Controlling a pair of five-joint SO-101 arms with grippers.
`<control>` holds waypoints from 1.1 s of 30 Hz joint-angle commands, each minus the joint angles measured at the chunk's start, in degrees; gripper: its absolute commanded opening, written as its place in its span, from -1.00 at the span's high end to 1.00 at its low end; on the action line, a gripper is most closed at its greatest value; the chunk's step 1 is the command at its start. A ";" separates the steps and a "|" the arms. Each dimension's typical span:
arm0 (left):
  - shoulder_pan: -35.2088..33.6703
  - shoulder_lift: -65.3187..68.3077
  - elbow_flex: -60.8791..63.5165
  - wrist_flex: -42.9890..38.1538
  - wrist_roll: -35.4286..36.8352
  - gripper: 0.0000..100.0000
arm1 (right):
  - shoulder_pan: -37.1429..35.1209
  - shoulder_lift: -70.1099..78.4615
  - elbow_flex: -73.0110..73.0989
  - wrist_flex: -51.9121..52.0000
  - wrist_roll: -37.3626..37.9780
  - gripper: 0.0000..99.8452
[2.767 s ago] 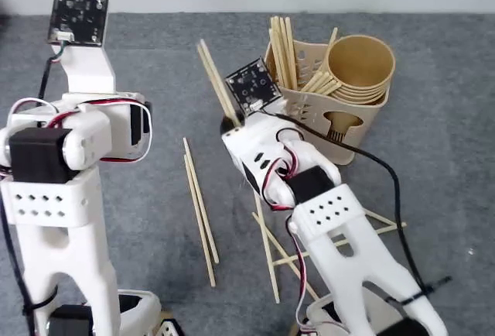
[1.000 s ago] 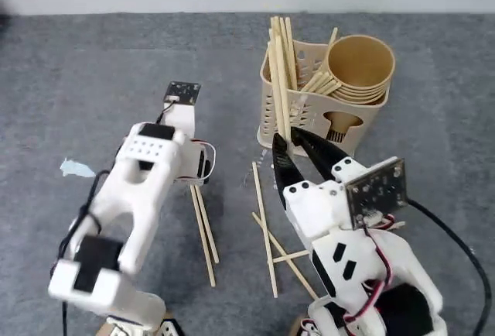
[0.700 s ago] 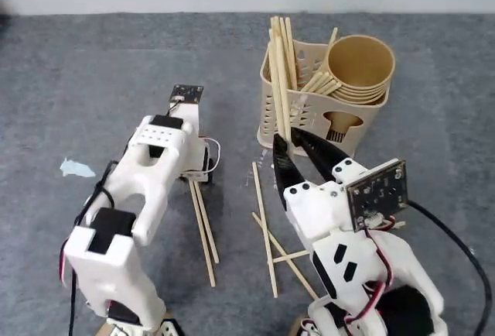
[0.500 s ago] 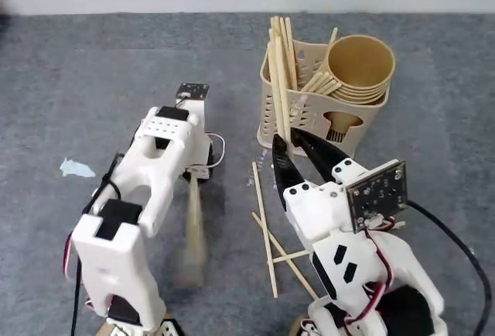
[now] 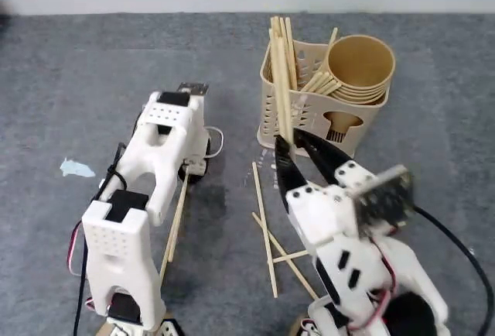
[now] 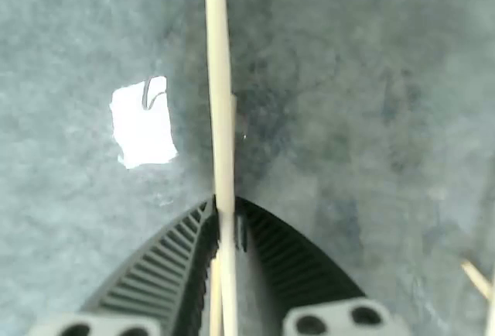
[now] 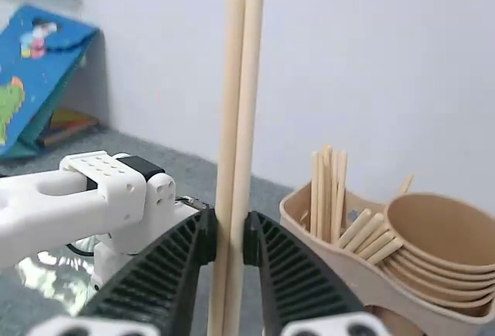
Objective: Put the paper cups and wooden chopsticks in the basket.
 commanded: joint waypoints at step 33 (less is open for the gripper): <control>-1.76 -26.46 -15.16 10.64 -2.99 0.98 | 12.79 36.00 1.58 -60.62 0.35 0.98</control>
